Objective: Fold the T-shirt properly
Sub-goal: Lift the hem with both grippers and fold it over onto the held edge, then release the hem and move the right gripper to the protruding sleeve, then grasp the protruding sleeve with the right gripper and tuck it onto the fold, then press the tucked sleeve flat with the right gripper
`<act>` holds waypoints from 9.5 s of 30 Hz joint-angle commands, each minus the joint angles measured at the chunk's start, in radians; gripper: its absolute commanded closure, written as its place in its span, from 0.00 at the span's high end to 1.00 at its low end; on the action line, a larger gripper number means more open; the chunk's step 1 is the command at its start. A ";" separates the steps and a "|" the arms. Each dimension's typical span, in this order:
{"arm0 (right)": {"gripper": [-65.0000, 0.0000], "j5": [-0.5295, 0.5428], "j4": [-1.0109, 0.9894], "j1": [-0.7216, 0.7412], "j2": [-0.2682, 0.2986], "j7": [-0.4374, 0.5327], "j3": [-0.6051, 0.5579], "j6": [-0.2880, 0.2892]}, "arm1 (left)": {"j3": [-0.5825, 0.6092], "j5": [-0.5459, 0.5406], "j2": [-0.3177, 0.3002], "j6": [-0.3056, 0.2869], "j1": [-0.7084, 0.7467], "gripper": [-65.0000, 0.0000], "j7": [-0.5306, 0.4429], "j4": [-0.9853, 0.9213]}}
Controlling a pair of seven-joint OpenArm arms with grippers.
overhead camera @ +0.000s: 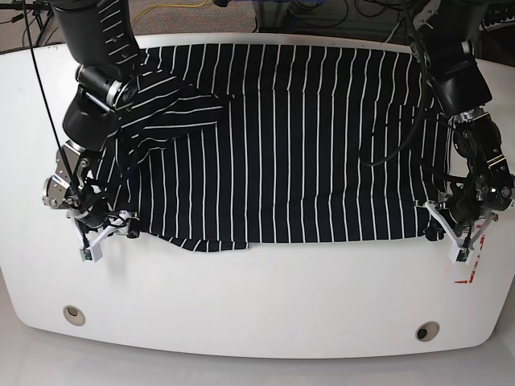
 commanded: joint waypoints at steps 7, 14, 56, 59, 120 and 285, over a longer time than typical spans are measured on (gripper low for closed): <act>0.60 0.015 0.021 -0.013 -0.028 0.024 0.003 0.000 | -0.002 -0.009 -0.014 -0.002 -0.025 0.02 -0.013 0.020; 0.37 0.015 0.021 -0.039 -0.042 0.024 0.003 0.000 | -0.002 -0.009 -0.014 -0.002 -0.025 0.02 -0.013 0.019; 0.00 0.017 0.781 -0.235 -0.081 -0.340 -0.071 0.000 | -0.005 -0.012 0.021 -0.067 0.047 0.00 0.062 0.307; 0.00 0.017 0.862 -0.286 -0.105 -0.362 -0.098 0.000 | -0.004 -0.012 0.021 -0.076 0.080 0.00 0.082 0.336; 0.94 0.162 1.190 -0.623 -0.170 -0.466 -0.112 0.000 | -0.090 -0.009 -0.076 -0.173 0.407 0.55 0.151 0.434; 0.11 0.475 1.100 -0.640 -0.013 -0.668 -0.433 0.000 | -0.093 -0.007 -0.093 -0.173 0.337 0.55 0.148 0.461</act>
